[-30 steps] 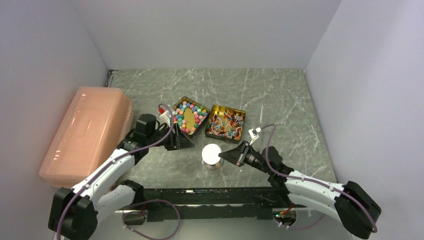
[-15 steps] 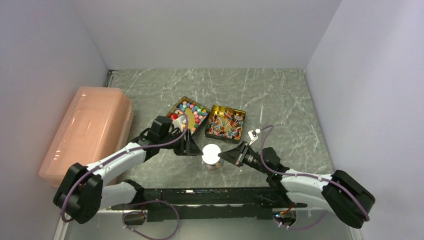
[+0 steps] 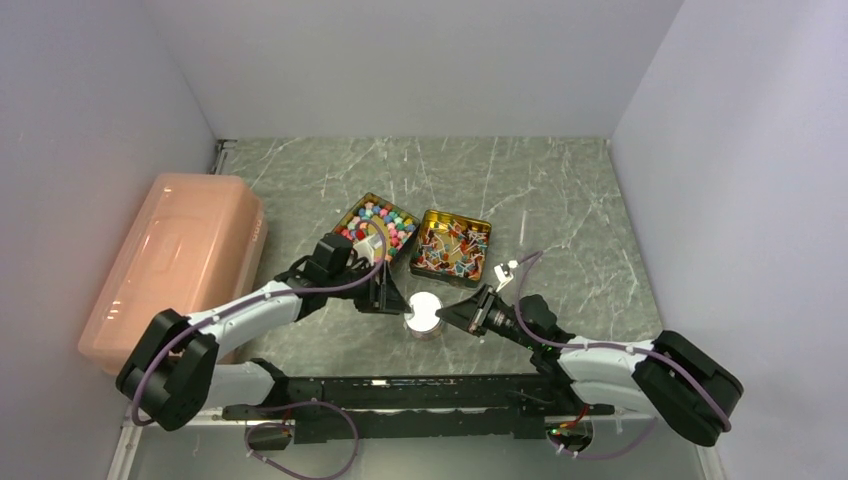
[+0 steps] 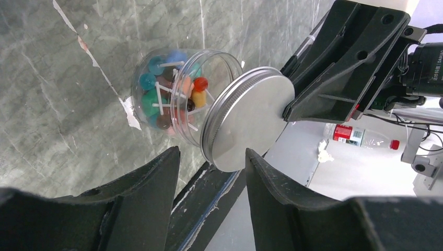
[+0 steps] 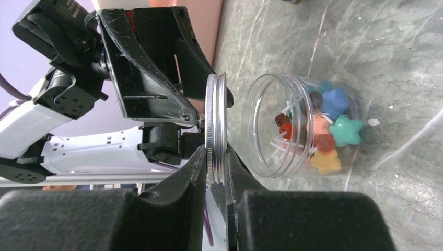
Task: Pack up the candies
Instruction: Close the bottle lid on the packing bottle.
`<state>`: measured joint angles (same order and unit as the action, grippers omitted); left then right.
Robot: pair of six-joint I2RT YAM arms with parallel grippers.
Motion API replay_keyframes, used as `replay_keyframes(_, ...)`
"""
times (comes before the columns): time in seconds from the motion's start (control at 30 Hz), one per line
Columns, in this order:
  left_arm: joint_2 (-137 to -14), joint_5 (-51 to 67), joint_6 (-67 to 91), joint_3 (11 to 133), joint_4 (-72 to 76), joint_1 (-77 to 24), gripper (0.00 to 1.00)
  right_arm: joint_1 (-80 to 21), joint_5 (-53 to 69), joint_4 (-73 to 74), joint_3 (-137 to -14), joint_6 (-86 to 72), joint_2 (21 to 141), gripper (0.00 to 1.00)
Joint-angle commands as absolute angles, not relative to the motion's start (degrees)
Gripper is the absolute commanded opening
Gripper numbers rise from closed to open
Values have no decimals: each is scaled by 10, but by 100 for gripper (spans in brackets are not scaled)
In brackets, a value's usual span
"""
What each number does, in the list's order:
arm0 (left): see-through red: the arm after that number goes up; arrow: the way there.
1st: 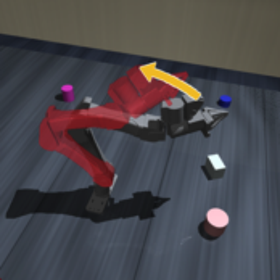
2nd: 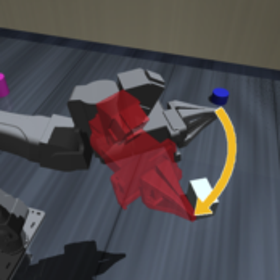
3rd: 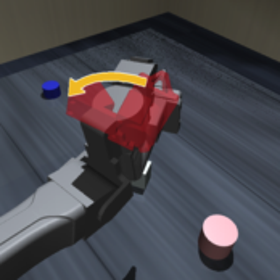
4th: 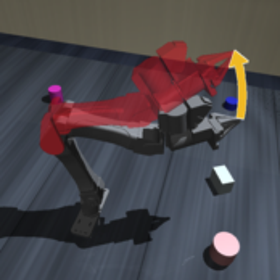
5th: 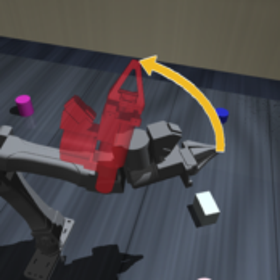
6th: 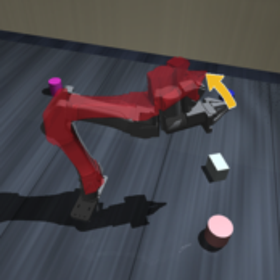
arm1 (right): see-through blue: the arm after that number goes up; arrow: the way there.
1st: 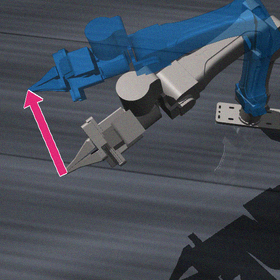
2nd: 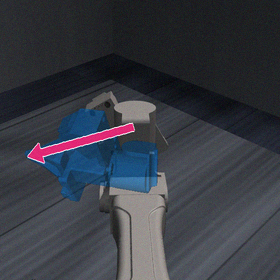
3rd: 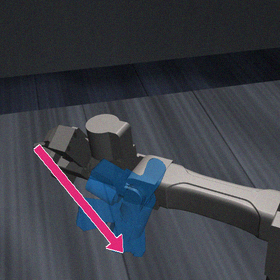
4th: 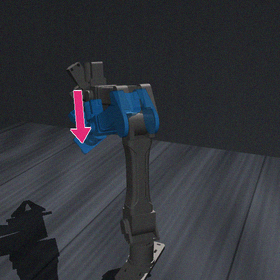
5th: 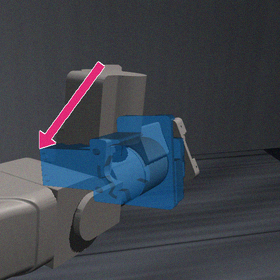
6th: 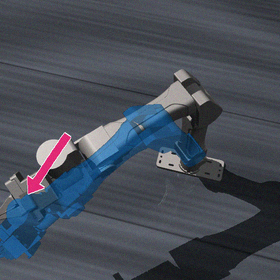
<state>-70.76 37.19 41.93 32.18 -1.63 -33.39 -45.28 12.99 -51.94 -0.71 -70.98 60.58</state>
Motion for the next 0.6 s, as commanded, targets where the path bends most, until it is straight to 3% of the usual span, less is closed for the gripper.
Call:
replay_keyframes(0.0,-722,367,429,344,19,-343,55,-449,132,-577,10,-720,626,12)
replay_keyframes(0.57,-763,369,424,359,24,-360,54,-450,127,-552,31,-729,618,13)
